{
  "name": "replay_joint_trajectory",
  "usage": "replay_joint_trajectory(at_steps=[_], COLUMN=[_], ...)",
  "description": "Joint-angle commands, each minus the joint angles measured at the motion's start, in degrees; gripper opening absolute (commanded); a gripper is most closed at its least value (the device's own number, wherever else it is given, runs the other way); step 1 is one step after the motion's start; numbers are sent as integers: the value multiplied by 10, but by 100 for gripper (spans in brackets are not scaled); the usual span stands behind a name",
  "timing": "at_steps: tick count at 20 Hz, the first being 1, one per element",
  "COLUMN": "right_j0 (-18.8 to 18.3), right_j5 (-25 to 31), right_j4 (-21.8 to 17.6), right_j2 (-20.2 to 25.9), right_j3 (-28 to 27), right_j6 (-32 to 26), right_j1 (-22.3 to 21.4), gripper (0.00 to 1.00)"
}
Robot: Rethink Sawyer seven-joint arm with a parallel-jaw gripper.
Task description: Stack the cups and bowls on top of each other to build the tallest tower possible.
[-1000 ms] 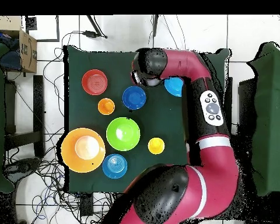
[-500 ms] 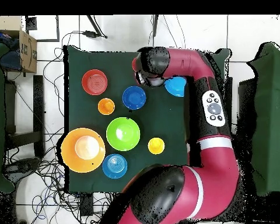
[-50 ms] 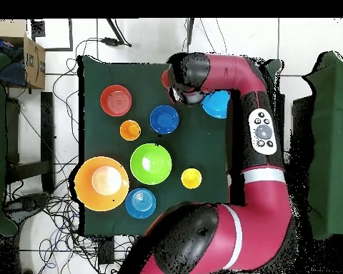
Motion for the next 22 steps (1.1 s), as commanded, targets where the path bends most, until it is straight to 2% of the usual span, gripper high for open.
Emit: replay_joint_trajectory(at_steps=[1,4,9,14,22], right_j0=[18,17,6,-2,-9], right_j5=[63,52,-14,-64,-109], right_j4=[-7,2,7,2,-8], right_j2=[-21,-17,-8,-4,-5], right_j3=[16,30,71,87,92], right_j6=[-6,-8,-17,-23,-34], right_j1=[-17,-15,-12,-7,4], gripper=[100,100,100,100,100])
